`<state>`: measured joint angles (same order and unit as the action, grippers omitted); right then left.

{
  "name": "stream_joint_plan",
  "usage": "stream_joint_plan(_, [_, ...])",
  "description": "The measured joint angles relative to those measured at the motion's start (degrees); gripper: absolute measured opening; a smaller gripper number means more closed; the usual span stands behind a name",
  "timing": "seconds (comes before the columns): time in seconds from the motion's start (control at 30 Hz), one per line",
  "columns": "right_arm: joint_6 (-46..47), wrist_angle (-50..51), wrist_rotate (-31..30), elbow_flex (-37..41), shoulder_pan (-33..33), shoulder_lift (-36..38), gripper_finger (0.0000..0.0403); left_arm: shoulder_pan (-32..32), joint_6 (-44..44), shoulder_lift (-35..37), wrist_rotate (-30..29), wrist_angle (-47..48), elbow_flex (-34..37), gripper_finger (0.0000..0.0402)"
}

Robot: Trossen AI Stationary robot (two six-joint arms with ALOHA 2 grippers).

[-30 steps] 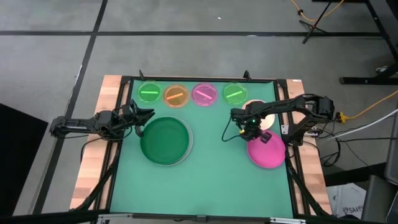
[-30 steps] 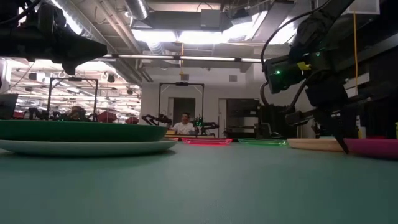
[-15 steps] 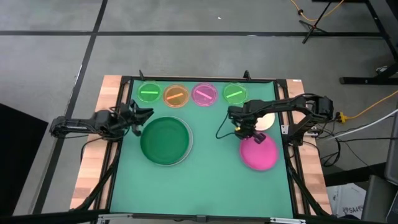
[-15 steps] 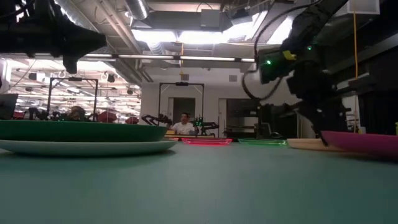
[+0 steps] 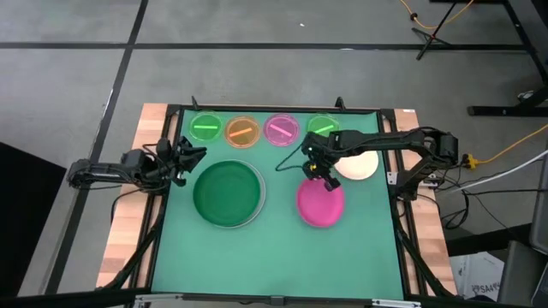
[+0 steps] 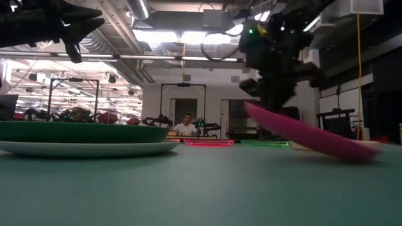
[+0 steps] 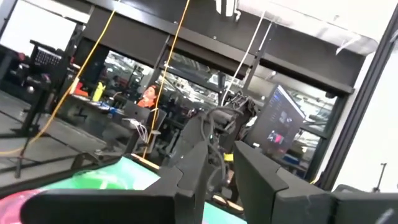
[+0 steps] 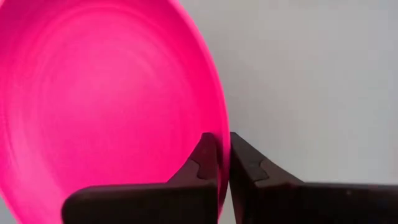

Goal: Stack plastic plates
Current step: Stack the pink plate on top of the the green plate

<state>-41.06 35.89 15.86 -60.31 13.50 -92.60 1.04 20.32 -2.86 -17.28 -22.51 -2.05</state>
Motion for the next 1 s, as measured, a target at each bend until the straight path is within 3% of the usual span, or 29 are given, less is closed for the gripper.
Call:
stream_joint_plan(0.37, [7.97,-10.94,-10.65,-3.61,0.04,0.02,0.0003,0.0,2.25,-14.51,-3.22,-12.85,0.01,0.0139])
stream_joint_plan(0.57, [10.95,-13.87,-15.37,-3.85,0.04,0.04,0.0002,0.0,3.3,-26.22,-3.98,-20.95,-0.96,0.0143])
stream_joint_plan(0.7, [11.32,-13.85,-16.83,-3.85,0.04,0.04,0.0002,0.19,4.48,-35.87,-4.24,-20.41,-7.08,0.0142])
stream_joint_plan(1.0, [15.21,-14.6,-18.74,-3.85,0.04,0.04,0.0002,1.01,-7.11,-59.36,-4.31,-19.8,-24.29,0.0141])
